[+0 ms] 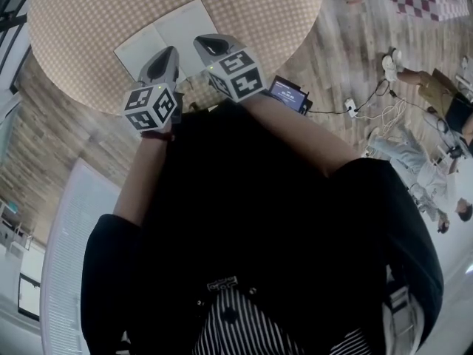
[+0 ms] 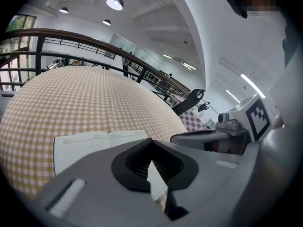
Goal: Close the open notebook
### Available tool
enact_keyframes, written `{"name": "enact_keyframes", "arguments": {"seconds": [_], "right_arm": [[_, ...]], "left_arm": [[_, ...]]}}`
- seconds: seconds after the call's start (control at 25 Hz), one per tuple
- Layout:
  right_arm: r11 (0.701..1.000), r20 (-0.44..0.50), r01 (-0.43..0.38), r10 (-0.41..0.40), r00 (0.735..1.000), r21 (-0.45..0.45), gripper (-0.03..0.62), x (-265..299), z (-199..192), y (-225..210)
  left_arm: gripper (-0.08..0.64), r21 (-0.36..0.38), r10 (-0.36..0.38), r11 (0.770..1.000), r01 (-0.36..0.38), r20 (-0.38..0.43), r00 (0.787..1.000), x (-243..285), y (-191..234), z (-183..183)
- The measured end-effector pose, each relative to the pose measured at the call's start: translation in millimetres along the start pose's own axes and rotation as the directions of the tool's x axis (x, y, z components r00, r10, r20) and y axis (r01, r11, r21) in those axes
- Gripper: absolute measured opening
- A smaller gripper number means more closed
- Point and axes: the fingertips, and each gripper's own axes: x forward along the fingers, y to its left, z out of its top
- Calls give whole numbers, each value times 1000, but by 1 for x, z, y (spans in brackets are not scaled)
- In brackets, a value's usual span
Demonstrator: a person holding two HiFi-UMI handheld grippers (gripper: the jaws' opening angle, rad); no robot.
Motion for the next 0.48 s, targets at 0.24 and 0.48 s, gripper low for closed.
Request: {"name": "enact_keyframes", "arguments": {"seconds": [0.24,0.48], "right_arm": [[1000,-54,24,-25,998,-8,2,6,-20,-15],[999,-109,52,-51,993,2,3,15,-42,-30]], "left_arm": [[3,-14,2,1000,-3,-46,999,5,8,-18],[3,-1,-2,1000,2,-67,998,14,10,-23]]}}
